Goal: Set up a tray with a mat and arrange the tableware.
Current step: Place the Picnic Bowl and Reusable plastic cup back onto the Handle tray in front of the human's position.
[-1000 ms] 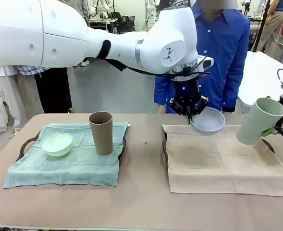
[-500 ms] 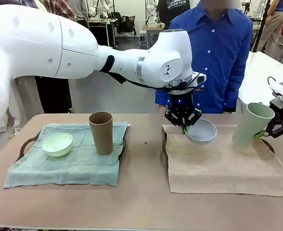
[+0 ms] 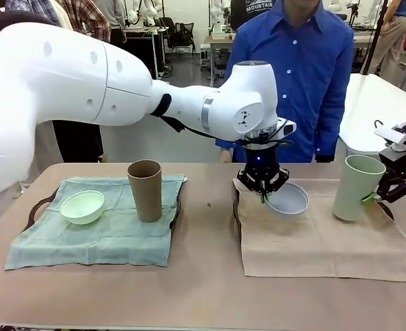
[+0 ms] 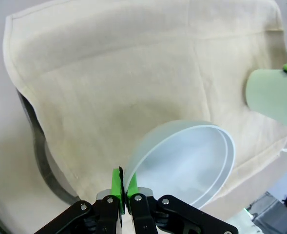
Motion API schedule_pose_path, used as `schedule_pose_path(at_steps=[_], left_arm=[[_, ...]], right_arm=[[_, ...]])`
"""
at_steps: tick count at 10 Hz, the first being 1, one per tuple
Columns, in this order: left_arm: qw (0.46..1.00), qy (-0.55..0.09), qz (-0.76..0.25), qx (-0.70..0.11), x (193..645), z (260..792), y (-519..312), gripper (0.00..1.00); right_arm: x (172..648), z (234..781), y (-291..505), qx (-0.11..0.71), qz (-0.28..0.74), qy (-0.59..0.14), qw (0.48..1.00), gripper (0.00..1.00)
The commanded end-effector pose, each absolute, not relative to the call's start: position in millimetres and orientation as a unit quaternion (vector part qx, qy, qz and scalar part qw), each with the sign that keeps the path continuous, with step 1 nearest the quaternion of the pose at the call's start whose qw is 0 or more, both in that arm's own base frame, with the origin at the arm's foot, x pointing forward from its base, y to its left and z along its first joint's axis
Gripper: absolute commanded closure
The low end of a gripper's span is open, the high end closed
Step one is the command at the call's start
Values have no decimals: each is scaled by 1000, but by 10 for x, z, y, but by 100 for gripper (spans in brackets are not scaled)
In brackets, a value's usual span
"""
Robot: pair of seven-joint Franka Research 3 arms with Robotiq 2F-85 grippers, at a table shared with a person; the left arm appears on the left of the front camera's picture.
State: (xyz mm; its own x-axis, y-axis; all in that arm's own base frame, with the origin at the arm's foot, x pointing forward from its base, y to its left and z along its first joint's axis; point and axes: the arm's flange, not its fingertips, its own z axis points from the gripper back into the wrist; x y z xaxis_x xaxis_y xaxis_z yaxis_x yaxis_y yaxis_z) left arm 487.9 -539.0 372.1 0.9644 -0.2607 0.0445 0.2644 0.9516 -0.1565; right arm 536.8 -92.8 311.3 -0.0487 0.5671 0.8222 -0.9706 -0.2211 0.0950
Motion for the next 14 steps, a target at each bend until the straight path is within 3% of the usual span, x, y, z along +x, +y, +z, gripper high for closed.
schedule_pose_path(at_steps=[1, 6, 7, 8, 9, 10, 12, 13, 14], left_arm=[[987, -32, -139, -72, 4927, 3632, -5471, 96], [986, -37, -143, -78, 5000, 3539, -5418, 96], [986, -34, -143, -76, 5005, 3535, -5416, 70], [987, -21, -141, -75, 5000, 3532, -5405, 36], [988, -14, -138, -71, 4988, 3537, -5397, 10], [988, -11, -135, -70, 4979, 3554, -5386, 0], [988, -15, -139, -67, 4909, 3654, -5330, 0], [988, -19, -138, -61, 4887, 3702, -5270, 5], [989, -23, -133, -62, 4841, 3768, -5207, 36]], right_arm=[[5374, 3083, -916, 392, 668, -229, 589, 16], [5367, 3067, -910, 384, 673, -222, 592, 16], [5369, 3064, -912, 385, 673, -225, 590, 0], [5368, 3068, -906, 375, 675, -228, 593, 0], [5361, 3083, -913, 343, 681, -225, 607, 0], [5356, 3118, -922, 316, 680, -228, 621, 0], [5323, 3217, -982, 270, 658, -227, 665, 0], [5299, 3254, -1037, 259, 649, -220, 681, 0], [5259, 3292, -1119, 256, 638, -216, 694, 0]])
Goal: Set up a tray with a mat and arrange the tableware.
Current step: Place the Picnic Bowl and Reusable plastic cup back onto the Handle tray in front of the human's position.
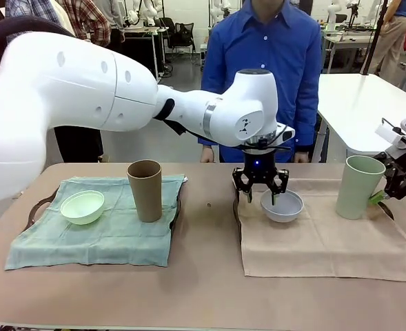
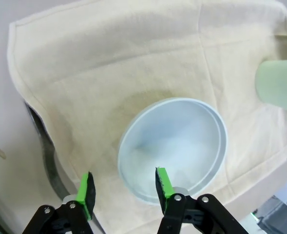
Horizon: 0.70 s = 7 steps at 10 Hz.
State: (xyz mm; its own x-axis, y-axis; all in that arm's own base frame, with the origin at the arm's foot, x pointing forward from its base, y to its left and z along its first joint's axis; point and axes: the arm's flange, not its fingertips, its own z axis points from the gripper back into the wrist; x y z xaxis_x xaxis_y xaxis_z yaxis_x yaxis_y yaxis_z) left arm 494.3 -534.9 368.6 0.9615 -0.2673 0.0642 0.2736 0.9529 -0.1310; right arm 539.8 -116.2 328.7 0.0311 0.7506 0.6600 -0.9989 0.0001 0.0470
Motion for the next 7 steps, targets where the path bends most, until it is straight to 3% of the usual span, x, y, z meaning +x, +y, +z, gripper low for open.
schedule_pose_path(at_steps=[1, 2, 3, 5, 6, 7], left_arm=[[989, -26, -130, -66, 4814, 3853, -5140, 0], [989, -33, -130, -67, 4775, 3951, -5072, 16], [989, -41, -131, -64, 4735, 4098, -4992, 0], [986, -69, -142, -56, 4625, 4347, -4867, 0], [984, -81, -151, -54, 4565, 4455, -4798, 16], [980, -90, -172, -47, 4521, 4601, -4705, 16]], right_arm=[[5225, 3346, -1215, 253, 628, -215, 704, 0], [5185, 3408, -1316, 251, 616, -215, 715, 0], [5145, 3497, -1416, 242, 599, -210, 734, 0], [5063, 3729, -1580, 200, 502, -187, 821, 0], [5011, 3925, -1593, 167, 449, -187, 858, 0], [4925, 4185, -1549, 141, 405, -173, 887, 0]])
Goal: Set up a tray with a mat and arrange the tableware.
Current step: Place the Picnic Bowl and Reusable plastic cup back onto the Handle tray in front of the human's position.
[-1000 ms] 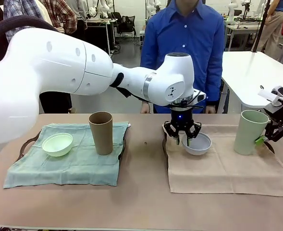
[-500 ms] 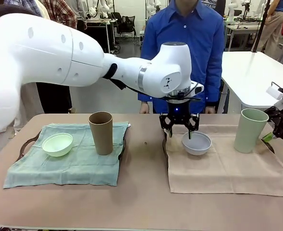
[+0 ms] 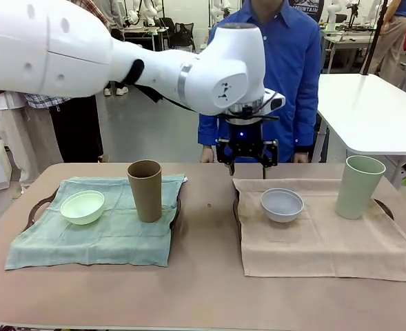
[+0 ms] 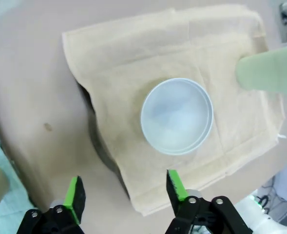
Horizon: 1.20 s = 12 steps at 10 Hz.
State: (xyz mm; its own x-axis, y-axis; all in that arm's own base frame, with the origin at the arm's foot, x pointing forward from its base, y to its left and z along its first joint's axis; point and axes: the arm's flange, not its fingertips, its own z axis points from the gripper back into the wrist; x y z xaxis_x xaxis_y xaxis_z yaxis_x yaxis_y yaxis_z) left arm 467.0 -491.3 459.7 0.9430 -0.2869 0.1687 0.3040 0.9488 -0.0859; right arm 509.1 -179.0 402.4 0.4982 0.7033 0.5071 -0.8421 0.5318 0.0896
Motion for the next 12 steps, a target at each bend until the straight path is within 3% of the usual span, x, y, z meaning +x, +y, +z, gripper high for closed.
schedule_pose_path(at_steps=[1, 4, 7, 9, 10, 11, 12], left_arm=[[977, -95, -187, -41, 4473, 4725, -4623, 16], [970, -94, -223, 10, 4301, 5170, -4331, 16], [965, -120, -228, 45, 4055, 5788, -4022, 16], [966, -138, -209, 57, 4005, 6093, -3887, 16], [968, -142, -195, 67, 4016, 6156, -3867, 16], [971, -146, -178, 66, 4057, 6165, -3860, 16], [968, -136, -204, 47, 3991, 6217, -3892, 16]], right_arm=[[4853, 4433, -1525, 137, 352, -164, 911, 0], [4562, 4941, -1307, 73, 246, -145, 955, 0], [4054, 5421, -1061, -2, 211, -148, 966, 0], [3761, 5740, -973, -107, 163, -153, 969, 0], [3630, 5822, -940, -107, 168, -166, 966, 0], [3649, 5854, -902, -47, 211, -190, 958, 0], [3756, 5878, -1045, -85, 184, -173, 964, 0]])
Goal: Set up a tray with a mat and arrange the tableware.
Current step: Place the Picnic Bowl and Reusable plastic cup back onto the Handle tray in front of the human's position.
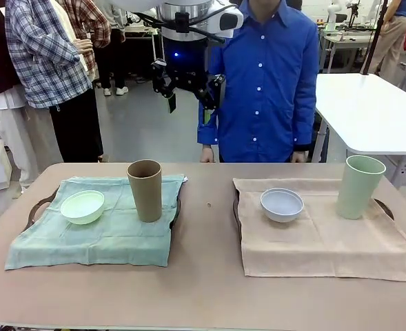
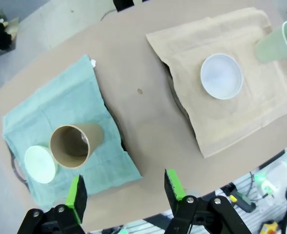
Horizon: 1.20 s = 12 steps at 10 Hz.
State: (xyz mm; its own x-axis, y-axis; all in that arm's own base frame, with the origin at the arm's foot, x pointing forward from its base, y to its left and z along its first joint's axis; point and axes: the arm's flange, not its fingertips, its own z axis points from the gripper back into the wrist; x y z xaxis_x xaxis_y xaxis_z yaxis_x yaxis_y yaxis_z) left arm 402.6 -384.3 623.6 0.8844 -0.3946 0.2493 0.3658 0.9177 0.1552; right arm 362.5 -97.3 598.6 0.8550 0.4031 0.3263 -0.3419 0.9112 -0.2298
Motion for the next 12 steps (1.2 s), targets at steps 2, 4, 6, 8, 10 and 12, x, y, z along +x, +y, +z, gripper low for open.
schedule_pose_path(at_steps=[2, 4, 6, 8, 10, 12], left_arm=[[968, -136, -204, 47, 3991, 6217, -3892, 16], [968, -136, -204, 47, 3991, 6217, -3892, 16], [968, -136, -204, 47, 3991, 6217, -3892, 16], [968, -136, -204, 47, 3991, 6217, -3892, 16], [968, -136, -204, 47, 3991, 6217, -3892, 16], [968, -136, -204, 47, 3991, 6217, -3892, 16]], right_arm=[[3756, 5878, -1045, -85, 184, -173, 964, 0], [3756, 5878, -1045, -85, 184, -173, 964, 0], [3756, 5878, -1045, -85, 184, -173, 964, 0], [3756, 5878, -1045, -85, 184, -173, 964, 0], [3756, 5878, -1045, -85, 184, -173, 964, 0], [3756, 5878, -1045, -85, 184, -173, 964, 0]])
